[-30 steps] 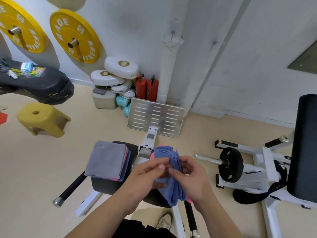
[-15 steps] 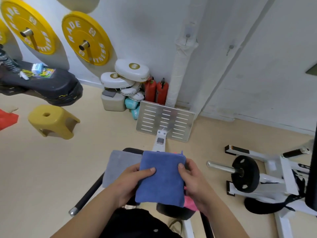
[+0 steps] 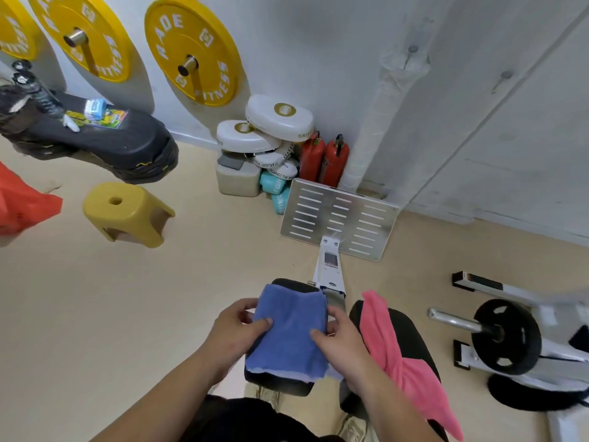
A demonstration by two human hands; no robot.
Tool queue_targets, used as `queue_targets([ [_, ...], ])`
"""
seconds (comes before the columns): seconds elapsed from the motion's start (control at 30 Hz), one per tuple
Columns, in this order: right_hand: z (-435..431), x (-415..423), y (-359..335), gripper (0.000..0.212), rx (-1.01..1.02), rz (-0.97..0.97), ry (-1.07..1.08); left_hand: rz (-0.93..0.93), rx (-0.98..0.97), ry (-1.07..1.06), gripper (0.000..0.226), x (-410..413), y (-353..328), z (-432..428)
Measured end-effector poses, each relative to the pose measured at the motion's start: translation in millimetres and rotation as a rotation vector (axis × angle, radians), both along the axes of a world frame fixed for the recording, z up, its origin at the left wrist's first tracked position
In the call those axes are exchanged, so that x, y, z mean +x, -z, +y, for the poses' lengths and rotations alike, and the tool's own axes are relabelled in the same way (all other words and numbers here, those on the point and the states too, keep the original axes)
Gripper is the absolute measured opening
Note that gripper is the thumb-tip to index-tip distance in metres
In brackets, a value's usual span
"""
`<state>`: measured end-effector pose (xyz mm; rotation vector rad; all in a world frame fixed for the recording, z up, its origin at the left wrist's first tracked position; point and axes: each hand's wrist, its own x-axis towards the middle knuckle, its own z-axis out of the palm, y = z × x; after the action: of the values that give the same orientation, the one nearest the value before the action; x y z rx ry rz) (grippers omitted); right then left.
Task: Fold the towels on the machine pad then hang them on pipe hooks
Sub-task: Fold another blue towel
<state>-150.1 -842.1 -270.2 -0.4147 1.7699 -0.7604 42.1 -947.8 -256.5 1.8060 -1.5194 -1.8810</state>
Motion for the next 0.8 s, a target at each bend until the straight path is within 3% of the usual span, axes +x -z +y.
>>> queue_targets([
  [0.17,7,15,26,0.044,0.03,0.054,0.054,-0.209,-0.183,0.114,0.019,-1,34,0],
  [0.23,7,15,29,0.053,0.034,0.105,0.05,-0.28,-0.236,0.147,0.031,1,37,-1],
  [0.3,8,12,31,0.073,0.028,0.297,-0.031,-0.333,-0.392,0.227,0.041,6,38,-2],
  [0.37,10,11,29,0.086,-0.031,0.407,-0.138,-0.309,-0.626,0.398,0.041,10,37,0],
  [0.43,9,13,27,0.086,-0.085,0.359,-0.24,-0.231,-0.726,0.575,0.053,9,33,-2],
  [0.57,12,16,33,0.092,-0.041,0.361,-0.408,-0.194,-0.74,0.835,0.077,9,27,-7],
  [0.67,14,14,37,0.104,-0.023,0.288,-0.464,-0.255,-0.625,0.992,0.092,18,28,-5],
  [0.8,12,15,40,0.114,0.028,0.362,-0.581,-0.314,-0.592,1.03,0.099,26,40,-5],
])
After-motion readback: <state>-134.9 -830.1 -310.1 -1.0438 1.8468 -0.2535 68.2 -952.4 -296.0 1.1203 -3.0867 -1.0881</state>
